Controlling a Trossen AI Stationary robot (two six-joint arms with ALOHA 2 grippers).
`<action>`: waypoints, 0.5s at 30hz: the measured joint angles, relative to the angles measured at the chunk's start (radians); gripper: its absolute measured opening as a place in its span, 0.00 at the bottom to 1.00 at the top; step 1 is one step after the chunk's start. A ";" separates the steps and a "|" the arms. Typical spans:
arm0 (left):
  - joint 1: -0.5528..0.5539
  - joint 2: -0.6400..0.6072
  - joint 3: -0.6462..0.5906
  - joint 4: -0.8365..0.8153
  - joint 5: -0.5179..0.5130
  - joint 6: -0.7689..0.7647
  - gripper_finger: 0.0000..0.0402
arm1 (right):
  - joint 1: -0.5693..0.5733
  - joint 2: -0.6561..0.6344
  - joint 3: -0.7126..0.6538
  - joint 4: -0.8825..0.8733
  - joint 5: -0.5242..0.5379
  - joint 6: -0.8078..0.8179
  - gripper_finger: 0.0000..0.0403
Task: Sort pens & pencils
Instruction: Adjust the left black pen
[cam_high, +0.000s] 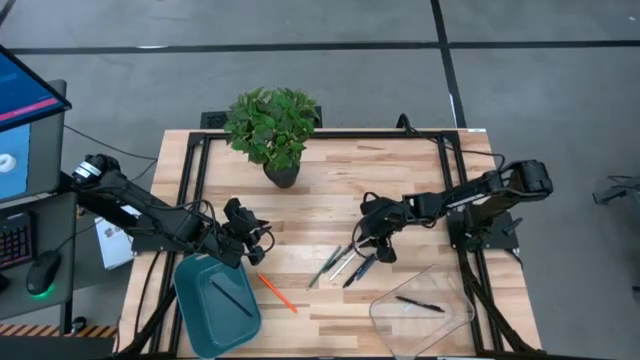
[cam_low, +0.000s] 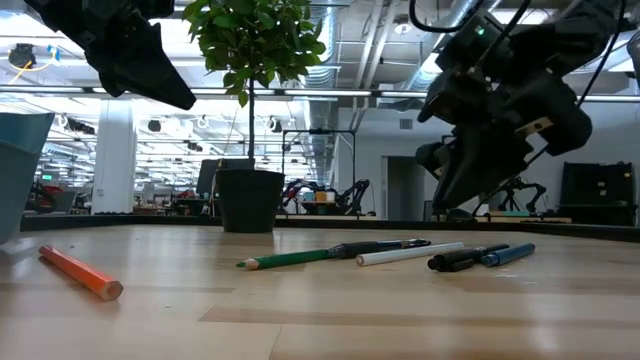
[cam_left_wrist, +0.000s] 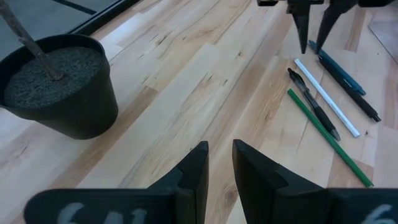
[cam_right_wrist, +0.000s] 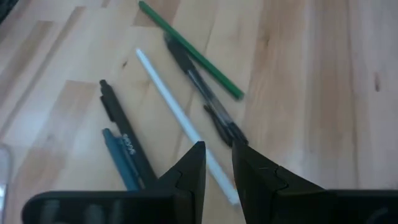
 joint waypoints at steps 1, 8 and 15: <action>0.000 0.000 0.000 0.000 0.000 0.000 0.16 | -0.008 0.000 0.000 0.000 0.000 -0.008 0.25; 0.000 0.000 0.000 0.000 0.000 0.000 0.16 | -0.048 0.000 0.000 -0.005 0.000 -0.036 0.25; 0.000 0.000 0.000 0.000 0.000 0.000 0.16 | -0.029 0.047 0.000 0.009 -0.003 -0.036 0.25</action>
